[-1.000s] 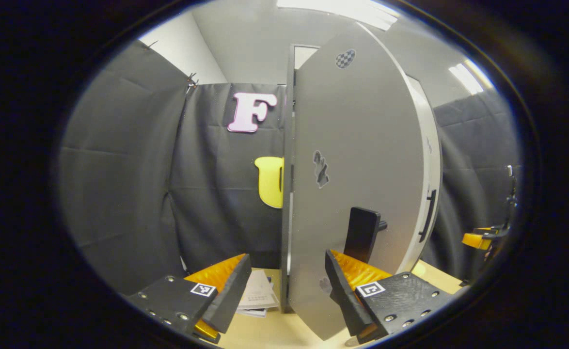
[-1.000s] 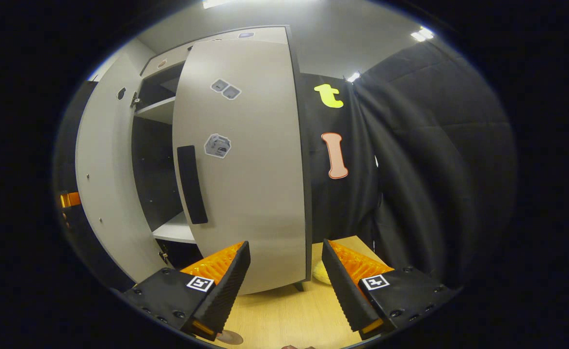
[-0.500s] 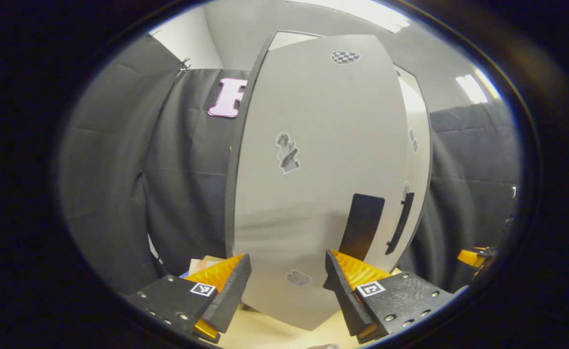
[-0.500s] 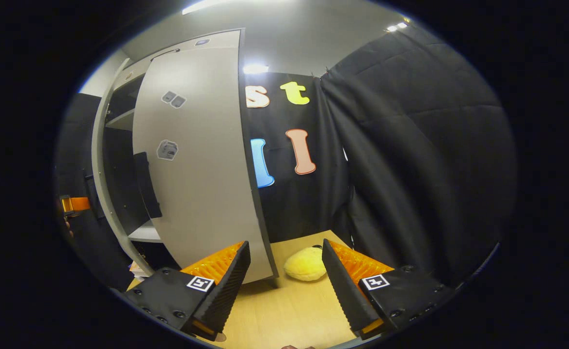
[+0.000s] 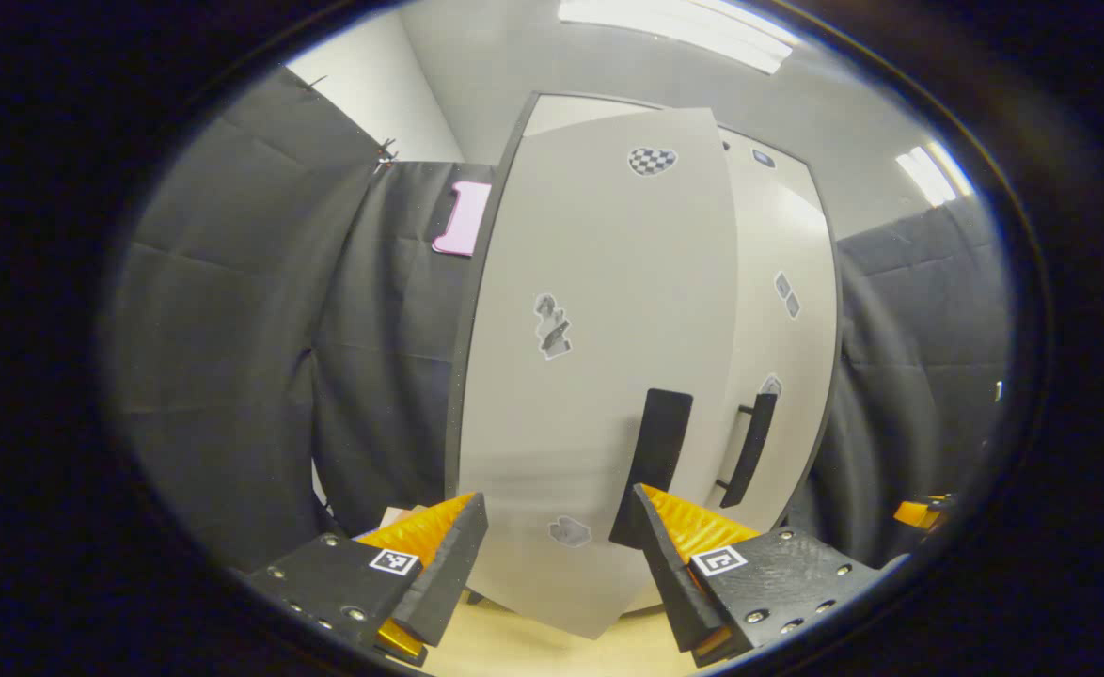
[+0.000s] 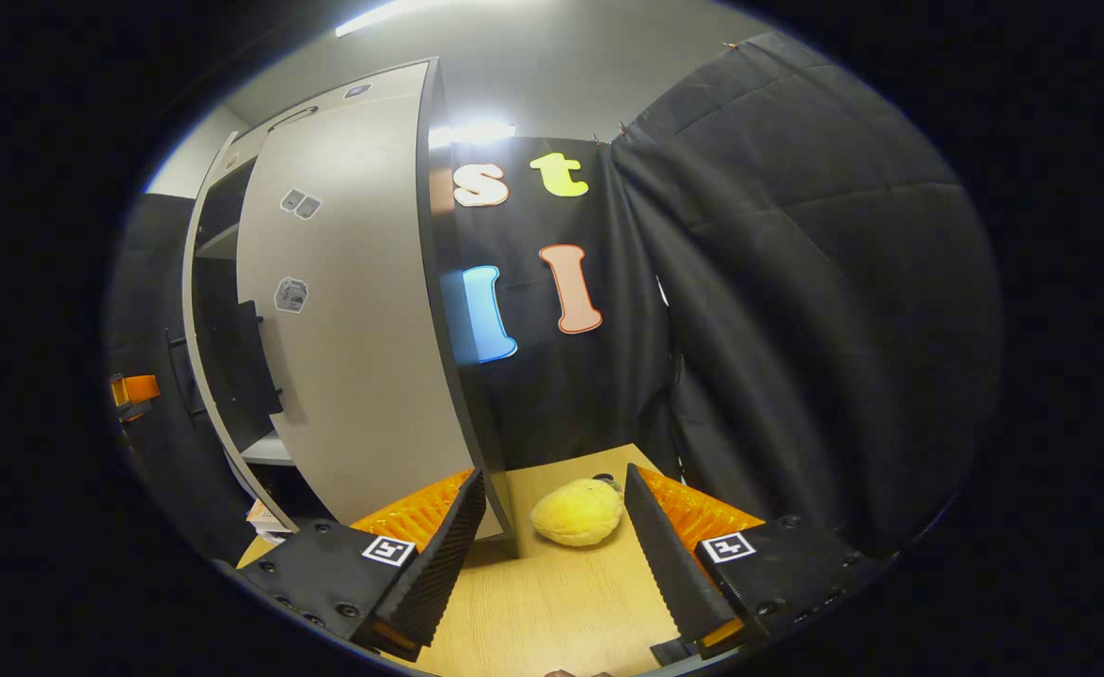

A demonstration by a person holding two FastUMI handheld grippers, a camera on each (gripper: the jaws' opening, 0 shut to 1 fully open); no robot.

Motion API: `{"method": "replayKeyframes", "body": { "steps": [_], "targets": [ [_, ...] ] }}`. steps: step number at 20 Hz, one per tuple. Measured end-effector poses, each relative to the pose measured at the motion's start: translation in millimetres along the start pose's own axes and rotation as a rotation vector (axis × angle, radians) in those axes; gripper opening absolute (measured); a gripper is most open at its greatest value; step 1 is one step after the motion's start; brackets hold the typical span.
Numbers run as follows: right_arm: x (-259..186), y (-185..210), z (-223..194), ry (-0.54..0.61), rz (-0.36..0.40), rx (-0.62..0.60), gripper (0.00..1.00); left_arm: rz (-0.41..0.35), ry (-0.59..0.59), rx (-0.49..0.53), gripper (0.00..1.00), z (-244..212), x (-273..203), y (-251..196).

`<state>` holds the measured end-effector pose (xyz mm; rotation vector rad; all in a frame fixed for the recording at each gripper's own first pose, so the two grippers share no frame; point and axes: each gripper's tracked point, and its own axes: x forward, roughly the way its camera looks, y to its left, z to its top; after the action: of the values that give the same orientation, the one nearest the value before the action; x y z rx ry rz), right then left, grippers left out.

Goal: Grasp the bottle in the cabinet with the left hand and place it on the coaster, then close the right door with the right hand and the left door with the left hand.

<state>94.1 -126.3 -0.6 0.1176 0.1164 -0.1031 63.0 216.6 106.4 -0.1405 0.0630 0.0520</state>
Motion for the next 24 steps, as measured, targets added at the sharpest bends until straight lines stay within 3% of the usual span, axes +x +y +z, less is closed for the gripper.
{"method": "replayKeyframes", "body": {
  "steps": [4, 8, 9, 11, 15, 19, 24],
  "targets": [
    [16, 10, 8, 0.004, 0.082, 0.011, 0.95, 0.067, -0.053, 0.045, 0.89, 17, -34, 4],
    [26, 29, 36, -0.052, 0.146, -0.017, 0.95, 0.06, -0.13, 0.072, 0.92, 43, -72, 3],
    [25, 37, 47, -0.078, 0.164, -0.021, 0.91, 0.055, -0.148, 0.079, 0.92, 49, -80, 3],
    [22, 50, 67, -0.121, 0.191, -0.031, 0.96, 0.049, -0.17, 0.096, 0.87, 59, -91, 7],
    [7, 74, 90, -0.176, 0.217, -0.06, 0.95, 0.039, -0.213, 0.121, 0.92, 73, -106, 17],
    [-10, 100, 93, -0.215, 0.221, -0.091, 0.95, 0.03, -0.194, 0.034, 0.92, 56, -115, 36],
    [-26, 119, 62, -0.174, 0.204, -0.116, 0.95, -0.007, -0.118, -0.011, 0.92, 14, -126, 56]
  ]
}}
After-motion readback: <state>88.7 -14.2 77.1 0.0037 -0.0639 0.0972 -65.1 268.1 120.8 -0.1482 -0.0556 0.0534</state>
